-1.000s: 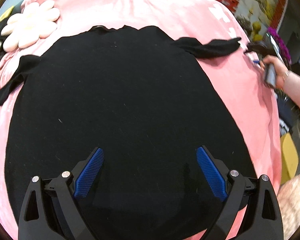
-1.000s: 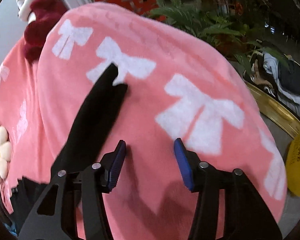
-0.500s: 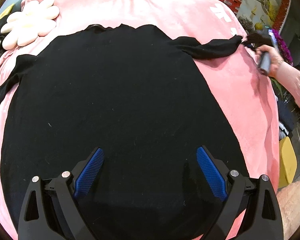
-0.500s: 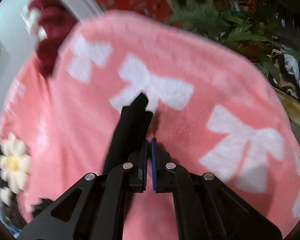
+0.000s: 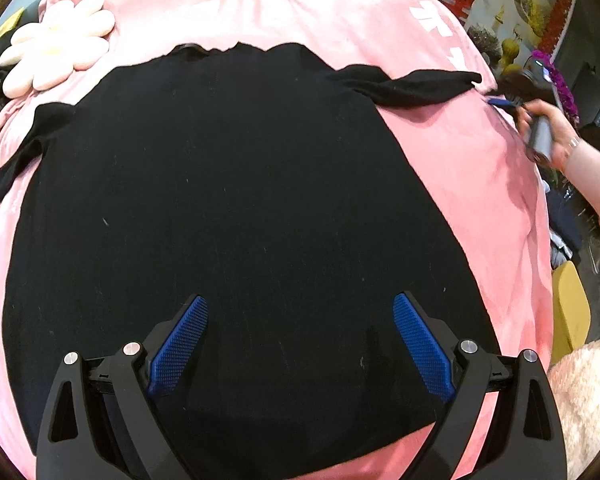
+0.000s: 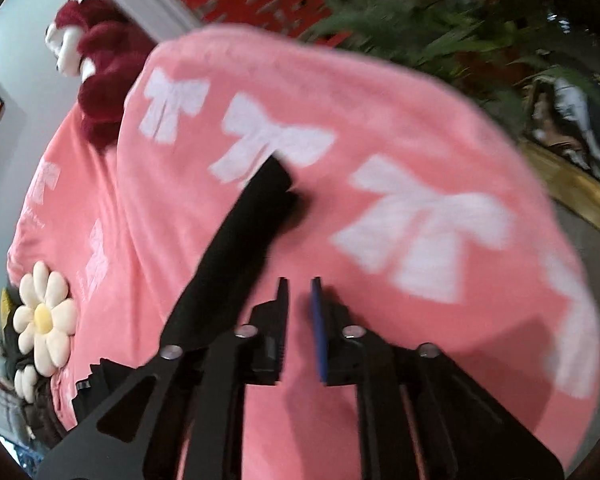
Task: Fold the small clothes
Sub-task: 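Grasp the sleeve with the right tool and fold it across the sweater body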
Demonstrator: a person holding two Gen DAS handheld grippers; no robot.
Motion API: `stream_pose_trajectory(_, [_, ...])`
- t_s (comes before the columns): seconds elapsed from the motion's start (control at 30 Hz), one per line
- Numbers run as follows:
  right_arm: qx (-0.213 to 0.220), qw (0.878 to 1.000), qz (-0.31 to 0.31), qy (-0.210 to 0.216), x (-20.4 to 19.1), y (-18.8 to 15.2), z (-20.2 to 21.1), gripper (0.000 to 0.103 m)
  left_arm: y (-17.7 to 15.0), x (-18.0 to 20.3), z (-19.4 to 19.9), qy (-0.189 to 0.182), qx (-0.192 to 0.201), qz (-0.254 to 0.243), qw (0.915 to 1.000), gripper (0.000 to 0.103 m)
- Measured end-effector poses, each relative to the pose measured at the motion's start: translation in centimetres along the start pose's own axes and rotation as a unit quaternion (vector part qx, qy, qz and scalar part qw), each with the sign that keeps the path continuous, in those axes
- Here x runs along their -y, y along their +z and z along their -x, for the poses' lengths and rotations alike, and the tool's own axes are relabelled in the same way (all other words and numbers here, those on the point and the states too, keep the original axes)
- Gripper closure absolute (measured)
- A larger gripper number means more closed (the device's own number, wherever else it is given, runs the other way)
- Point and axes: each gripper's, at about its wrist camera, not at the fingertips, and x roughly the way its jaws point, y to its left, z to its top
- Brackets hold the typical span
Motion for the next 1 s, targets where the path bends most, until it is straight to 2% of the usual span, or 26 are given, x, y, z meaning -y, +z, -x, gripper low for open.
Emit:
stream_pose_trajectory(0.03, [-0.008, 1.0, 0.005, -0.001, -0.7, 0.1, -1.2, 0.071, 0.0, 0.1, -0.2, 0.001, -0.004, 0.001, 1.0, 0.011])
stream_pose_trajectory(0.1, [-0.003, 1.0, 0.017, -0.01, -2.2, 0.4, -2.7, 0.07, -0.1, 0.2, -0.5, 0.003, -0.009, 0.0, 1.0, 0.011])
stream_pose_trajectory(0.13, [0.0, 1.0, 0.027, -0.016, -3.1, 0.7, -3.6, 0.074, -0.1, 0.3, -0.7, 0.005, -0.01, -0.001, 0.9999, 0.011])
stream_pose_trajectory(0.17, [-0.002, 0.999, 0.032, -0.021, -3.5, 0.9, -4.1, 0.101, 0.0, 0.4, -0.9, 0.006, -0.012, -0.003, 0.9999, 0.011])
stream_pose_trajectory(0.2, [-0.003, 0.999, 0.037, -0.024, -3.9, 1.1, -4.3, 0.102, 0.1, 0.5, -1.0, 0.007, -0.012, -0.005, 0.9999, 0.011])
stream_pose_trajectory(0.27, [0.03, 0.999, 0.04, -0.002, -5.0, 1.4, -2.4, 0.102, 0.4, 0.6, -1.0, 0.007, -0.008, -0.009, 0.9999, 0.011])
stream_pose_trajectory(0.37, [0.091, 0.995, 0.035, 0.035, -5.4, 0.8, 3.4, 0.102, 0.9, 0.4, -0.7, 0.001, 0.004, -0.007, 1.0, 0.011])
stream_pose_trajectory(0.43, [0.122, 0.991, 0.046, 0.004, -4.6, -0.1, 6.5, 0.102, 1.0, 0.2, -0.7, -0.005, 0.006, -0.002, 1.0, 0.011])
stream_pose_trajectory(0.47, [0.13, 0.989, 0.057, -0.036, -3.8, -0.9, 7.3, 0.102, 1.0, 0.1, -0.8, -0.007, 0.005, 0.001, 1.0, 0.011])
stream_pose_trajectory(0.5, [0.117, 0.988, 0.06, -0.077, -2.7, -1.6, 7.1, 0.102, 0.9, 0.1, -0.8, -0.01, 0.003, 0.002, 0.9999, 0.011])
stream_pose_trajectory(0.53, [0.086, 0.989, 0.059, -0.102, -1.2, -2.3, 6.1, 0.102, 0.8, 0.1, -0.7, -0.011, 0.002, 0.002, 0.9999, 0.011])
stream_pose_trajectory(0.6, [0.044, 0.99, 0.051, -0.122, 0.7, -3.5, 4.3, 0.102, 0.6, 0.3, -0.1, -0.013, 0.004, -0.002, 0.9999, 0.011])
stream_pose_trajectory(0.7, [0.035, 0.993, 0.037, -0.11, 1.6, -4.5, 3.7, 0.102, 0.2, 0.4, 0.9, -0.011, 0.008, -0.013, 0.9998, 0.011])
stream_pose_trajectory(0.87, [0.007, 0.996, -0.017, -0.082, 3.2, -3.3, 3.0, 0.095, -0.5, 0.0, 2.0, -0.016, 0.005, -0.001, 0.9999, 0.011])
stream_pose_trajectory(0.93, [0.012, 0.997, -0.038, -0.072, 3.4, -3.1, 3.8, 0.101, -0.8, -0.1, 2.3, -0.019, 0.005, 0.002, 0.9998, 0.011])
stream_pose_trajectory(1.0, [0.035, 0.998, -0.032, -0.049, 1.2, -2.8, 5.4, 0.101, -0.9, -0.4, 2.5, -0.024, 0.004, 0.004, 0.9997, 0.011])
